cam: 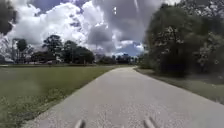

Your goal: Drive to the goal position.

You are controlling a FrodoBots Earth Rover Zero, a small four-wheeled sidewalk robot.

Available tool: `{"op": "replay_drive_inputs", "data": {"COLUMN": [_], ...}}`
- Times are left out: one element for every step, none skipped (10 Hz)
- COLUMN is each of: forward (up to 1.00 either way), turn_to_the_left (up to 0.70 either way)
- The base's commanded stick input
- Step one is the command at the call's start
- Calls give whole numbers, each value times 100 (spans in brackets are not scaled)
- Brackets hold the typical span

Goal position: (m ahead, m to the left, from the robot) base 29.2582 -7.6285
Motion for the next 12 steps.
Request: {"op": "replay_drive_inputs", "data": {"forward": [70,70,70,70,70,70,70,70,70,70,70,70], "turn_to_the_left": [0,0,0,0,0,0,0,0,0,0,0,0]}}
